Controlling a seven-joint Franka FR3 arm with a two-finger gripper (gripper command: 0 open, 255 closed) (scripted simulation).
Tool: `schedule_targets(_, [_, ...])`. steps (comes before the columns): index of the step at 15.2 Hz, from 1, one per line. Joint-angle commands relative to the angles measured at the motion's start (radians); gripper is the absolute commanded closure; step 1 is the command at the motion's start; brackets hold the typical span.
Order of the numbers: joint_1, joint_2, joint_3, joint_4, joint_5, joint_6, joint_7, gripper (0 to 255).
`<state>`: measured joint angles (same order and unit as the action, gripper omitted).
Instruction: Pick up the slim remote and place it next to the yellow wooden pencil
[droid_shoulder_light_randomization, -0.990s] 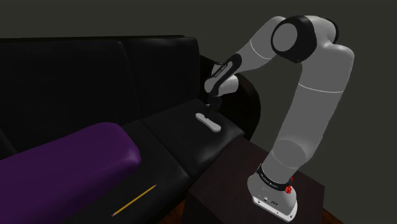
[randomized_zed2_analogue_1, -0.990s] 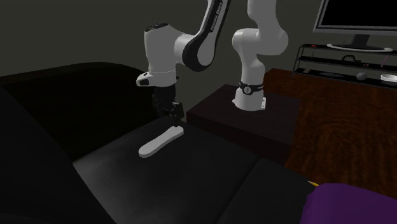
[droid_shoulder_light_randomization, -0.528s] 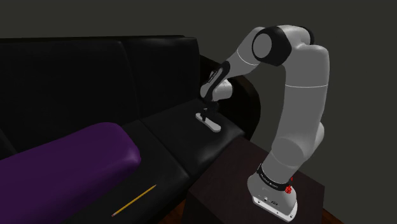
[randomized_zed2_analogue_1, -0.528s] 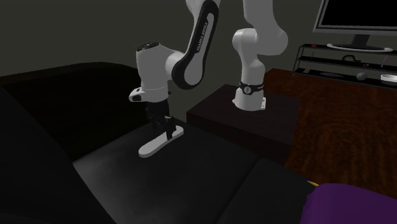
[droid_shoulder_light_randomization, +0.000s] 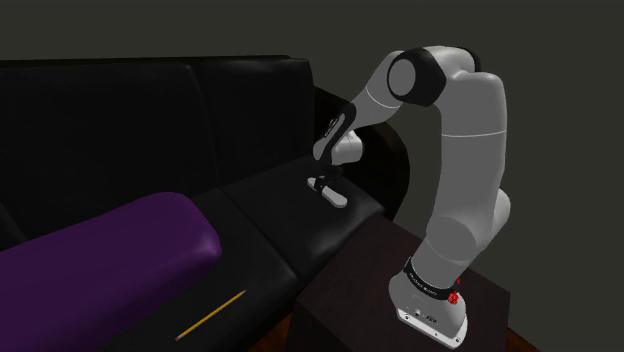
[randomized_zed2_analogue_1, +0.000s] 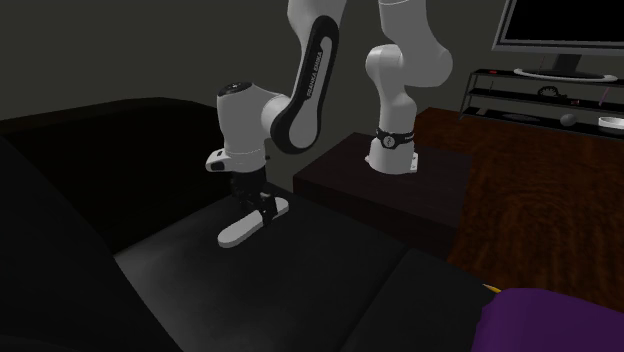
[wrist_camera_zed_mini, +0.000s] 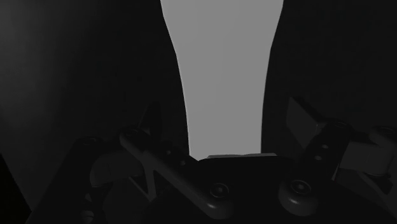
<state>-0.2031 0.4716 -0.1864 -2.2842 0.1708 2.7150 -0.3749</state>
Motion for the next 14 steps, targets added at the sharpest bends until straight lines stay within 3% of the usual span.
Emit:
schedule_targets(1, [0.0, 0.002, 0.001, 0.0, 0.001, 0.002, 0.0, 0])
schedule_targets(4, [0.0, 0.001, 0.001, 0.0, 0.001, 0.001, 0.0, 0])
schedule_targets(5, [0.0, 0.001, 0.001, 0.0, 0.001, 0.001, 0.0, 255])
schedule_targets(14, [0.0, 0.002, 0.001, 0.0, 0.001, 0.002, 0.0, 255])
